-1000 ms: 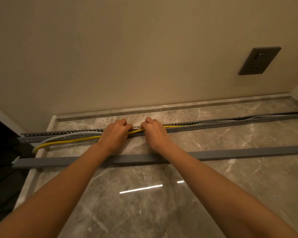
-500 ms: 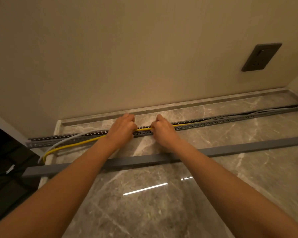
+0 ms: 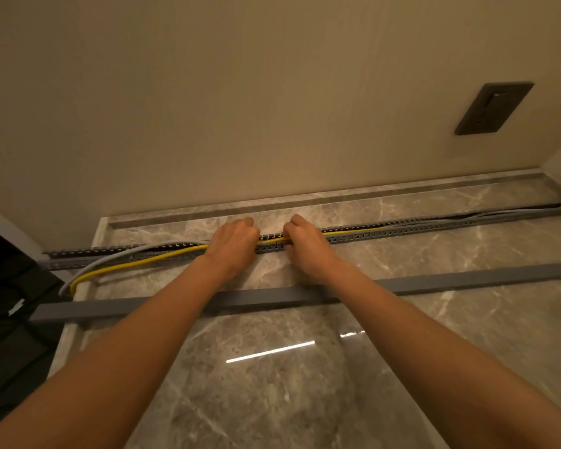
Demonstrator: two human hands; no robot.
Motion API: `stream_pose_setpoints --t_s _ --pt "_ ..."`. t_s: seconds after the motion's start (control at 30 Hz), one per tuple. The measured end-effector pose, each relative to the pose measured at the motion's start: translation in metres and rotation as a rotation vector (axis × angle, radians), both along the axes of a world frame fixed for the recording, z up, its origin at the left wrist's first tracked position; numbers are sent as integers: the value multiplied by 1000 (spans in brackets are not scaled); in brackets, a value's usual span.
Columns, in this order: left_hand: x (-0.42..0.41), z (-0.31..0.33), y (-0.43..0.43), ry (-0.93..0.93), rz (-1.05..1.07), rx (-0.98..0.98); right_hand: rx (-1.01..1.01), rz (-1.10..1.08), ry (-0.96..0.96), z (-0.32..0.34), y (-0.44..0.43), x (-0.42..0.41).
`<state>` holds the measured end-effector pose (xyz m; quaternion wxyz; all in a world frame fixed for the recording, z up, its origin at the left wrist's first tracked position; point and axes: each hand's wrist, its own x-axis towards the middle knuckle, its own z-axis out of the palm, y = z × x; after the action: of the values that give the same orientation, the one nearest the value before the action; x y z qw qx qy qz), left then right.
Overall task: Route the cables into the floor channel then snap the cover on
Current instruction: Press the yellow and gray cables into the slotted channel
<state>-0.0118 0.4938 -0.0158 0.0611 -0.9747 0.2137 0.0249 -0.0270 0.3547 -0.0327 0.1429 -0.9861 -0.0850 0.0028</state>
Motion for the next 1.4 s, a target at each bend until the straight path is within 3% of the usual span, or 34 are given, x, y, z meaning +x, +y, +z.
stream_pose_setpoints --t_s 0.23,0.47,0.7,1.07,1.2,1.4 --pt "-12 -6 -10 14 37 57 -96 7 -73 -8 -2 -3" --pt "-8 -6 -18 24 98 91 -100 48 -5 -7 -12 3" --pt "-11 -5 -28 14 156 121 -173 -29 -199 -13 -48 -7" --pt "-15 -9 -34 18 190 123 -165 -46 -4 4 -52 -4" --pt "-15 -8 -27 38 175 53 -175 -59 21 7 -45 -5" --pt "-18 -1 8 99 80 -283 -143 -56 -46 8 -24 -16"
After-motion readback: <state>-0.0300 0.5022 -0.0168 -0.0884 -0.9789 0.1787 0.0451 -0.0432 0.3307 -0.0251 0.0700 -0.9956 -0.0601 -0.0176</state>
